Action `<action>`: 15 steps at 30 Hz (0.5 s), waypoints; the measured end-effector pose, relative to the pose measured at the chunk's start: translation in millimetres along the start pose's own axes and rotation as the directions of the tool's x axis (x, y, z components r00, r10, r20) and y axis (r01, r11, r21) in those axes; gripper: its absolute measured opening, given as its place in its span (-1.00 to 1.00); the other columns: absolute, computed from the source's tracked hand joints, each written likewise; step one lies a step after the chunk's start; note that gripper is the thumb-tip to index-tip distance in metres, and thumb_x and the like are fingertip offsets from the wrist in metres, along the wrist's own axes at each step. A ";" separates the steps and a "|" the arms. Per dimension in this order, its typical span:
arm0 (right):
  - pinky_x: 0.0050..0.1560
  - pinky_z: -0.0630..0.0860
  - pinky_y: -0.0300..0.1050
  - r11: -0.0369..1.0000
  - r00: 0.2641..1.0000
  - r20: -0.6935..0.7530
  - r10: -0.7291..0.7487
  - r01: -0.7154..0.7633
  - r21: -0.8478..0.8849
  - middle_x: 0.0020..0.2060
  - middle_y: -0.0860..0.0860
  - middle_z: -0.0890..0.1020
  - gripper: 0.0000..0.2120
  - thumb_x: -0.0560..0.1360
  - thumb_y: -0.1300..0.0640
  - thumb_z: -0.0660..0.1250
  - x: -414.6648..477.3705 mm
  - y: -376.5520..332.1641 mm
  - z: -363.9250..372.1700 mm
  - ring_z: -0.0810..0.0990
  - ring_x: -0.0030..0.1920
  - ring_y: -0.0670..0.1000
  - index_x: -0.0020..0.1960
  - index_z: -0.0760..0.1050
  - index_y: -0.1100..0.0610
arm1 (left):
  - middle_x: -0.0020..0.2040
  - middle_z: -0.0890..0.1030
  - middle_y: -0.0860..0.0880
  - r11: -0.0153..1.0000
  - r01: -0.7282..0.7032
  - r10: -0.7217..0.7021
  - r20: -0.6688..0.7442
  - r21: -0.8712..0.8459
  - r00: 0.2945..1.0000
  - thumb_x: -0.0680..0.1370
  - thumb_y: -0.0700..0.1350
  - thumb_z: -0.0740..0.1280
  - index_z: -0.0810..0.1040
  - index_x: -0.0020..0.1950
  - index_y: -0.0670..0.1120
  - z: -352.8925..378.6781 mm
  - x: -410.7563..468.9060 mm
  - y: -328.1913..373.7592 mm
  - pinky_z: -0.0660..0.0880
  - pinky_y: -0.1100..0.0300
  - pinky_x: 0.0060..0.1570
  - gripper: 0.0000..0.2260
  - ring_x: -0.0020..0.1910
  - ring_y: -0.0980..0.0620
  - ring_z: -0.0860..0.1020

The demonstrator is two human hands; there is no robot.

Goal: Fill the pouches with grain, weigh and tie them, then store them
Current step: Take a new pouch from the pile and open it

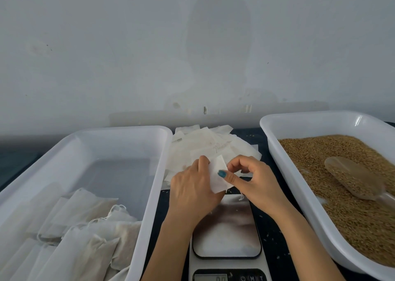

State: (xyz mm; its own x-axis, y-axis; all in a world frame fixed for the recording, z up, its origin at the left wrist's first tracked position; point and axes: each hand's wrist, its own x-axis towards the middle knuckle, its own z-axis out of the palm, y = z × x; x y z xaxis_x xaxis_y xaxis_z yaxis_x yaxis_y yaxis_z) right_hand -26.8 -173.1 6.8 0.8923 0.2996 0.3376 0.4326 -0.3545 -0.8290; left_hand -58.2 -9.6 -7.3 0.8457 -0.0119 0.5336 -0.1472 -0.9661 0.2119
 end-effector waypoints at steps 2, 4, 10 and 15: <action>0.00 0.45 -0.35 1.000 1.000 0.022 0.003 -0.002 -0.027 -0.15 -0.18 0.63 -0.81 0.45 -0.19 0.38 -0.3 1.5 0.8 0.60 0.02 -0.22 -0.14 0.50 -0.08 | -0.06 0.58 0.05 1.000 -0.025 0.024 -0.029 -0.009 0.999 0.36 0.28 0.41 0.44 0.10 -0.04 -0.1 0.6 2.0 0.46 0.16 -0.19 -0.48 -0.13 0.01 0.59; 0.00 0.46 -0.35 0.996 0.999 0.041 -0.008 0.012 -0.093 -0.10 -0.17 0.62 -0.85 0.51 -0.15 0.37 -0.5 4.2 2.2 0.58 0.06 -0.21 -0.14 0.46 -0.12 | -0.01 0.59 0.03 0.998 -0.032 0.030 -0.046 -0.047 0.998 0.34 0.23 0.45 0.48 0.16 -0.06 -1.0 2.2 4.7 0.48 0.15 -0.09 -0.47 -0.08 0.02 0.58; -0.05 0.54 -0.25 0.957 0.993 0.014 -0.115 0.114 -0.265 -0.04 -0.12 0.60 -0.63 0.50 -0.35 0.07 -3.7 -11.5 1.5 0.56 0.02 -0.16 -0.14 0.42 -0.10 | -0.08 0.59 0.05 0.973 0.018 -0.025 -0.028 -0.229 0.999 0.43 0.05 0.47 0.44 0.10 -0.05 -5.1 3.3 5.7 0.50 0.16 -0.30 -0.65 -0.19 0.02 0.57; 0.16 0.50 -0.03 0.894 0.982 0.036 -0.186 0.184 -0.408 -0.07 -0.36 0.47 -0.73 0.54 -0.25 0.17 -14.1 -46.0 -5.4 0.49 0.18 -0.17 -0.03 0.51 -0.10 | -0.23 0.51 0.12 0.942 0.052 -0.036 0.056 -0.331 0.998 0.47 0.03 0.34 0.41 0.09 -0.04 -6.4 3.7 4.6 0.42 0.17 -0.42 -0.72 -0.35 0.05 0.48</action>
State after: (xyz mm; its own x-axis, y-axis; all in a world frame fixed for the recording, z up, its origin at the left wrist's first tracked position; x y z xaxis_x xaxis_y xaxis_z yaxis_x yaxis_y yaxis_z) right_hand -58.5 -165.8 42.6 0.7911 0.3919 0.4696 0.6038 -0.6232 -0.4970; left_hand -59.1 -12.4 0.9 0.8777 0.0082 0.4791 -0.2645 -0.8254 0.4987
